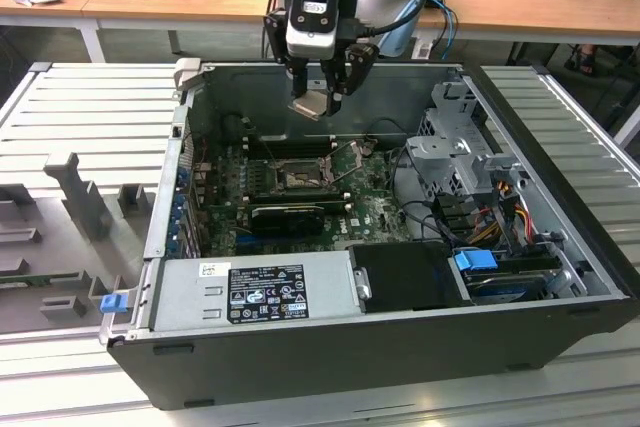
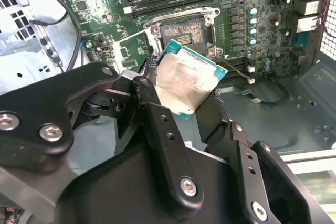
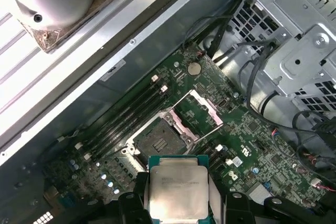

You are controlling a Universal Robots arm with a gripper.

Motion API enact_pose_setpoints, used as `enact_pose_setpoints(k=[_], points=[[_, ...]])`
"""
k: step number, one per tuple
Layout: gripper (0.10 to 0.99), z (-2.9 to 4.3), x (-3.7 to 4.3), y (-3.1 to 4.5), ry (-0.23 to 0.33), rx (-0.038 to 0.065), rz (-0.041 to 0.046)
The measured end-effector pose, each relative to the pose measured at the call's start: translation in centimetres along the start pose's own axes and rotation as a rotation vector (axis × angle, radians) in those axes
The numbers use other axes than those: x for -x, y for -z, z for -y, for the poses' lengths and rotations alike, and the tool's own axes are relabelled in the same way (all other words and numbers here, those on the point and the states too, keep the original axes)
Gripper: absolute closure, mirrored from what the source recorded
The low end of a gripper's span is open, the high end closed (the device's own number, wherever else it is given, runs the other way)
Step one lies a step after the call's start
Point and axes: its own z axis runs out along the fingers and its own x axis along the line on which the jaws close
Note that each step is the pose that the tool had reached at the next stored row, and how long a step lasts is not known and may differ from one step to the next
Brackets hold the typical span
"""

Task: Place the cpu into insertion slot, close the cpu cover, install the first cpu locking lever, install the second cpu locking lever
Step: 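Place the cpu into insertion slot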

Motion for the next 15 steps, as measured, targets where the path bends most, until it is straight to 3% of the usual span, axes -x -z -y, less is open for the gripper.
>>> enact_pose_setpoints(k=[15], points=[[0.549,0.0,0.0,-0.05,-0.095,0.002,0.0076]])
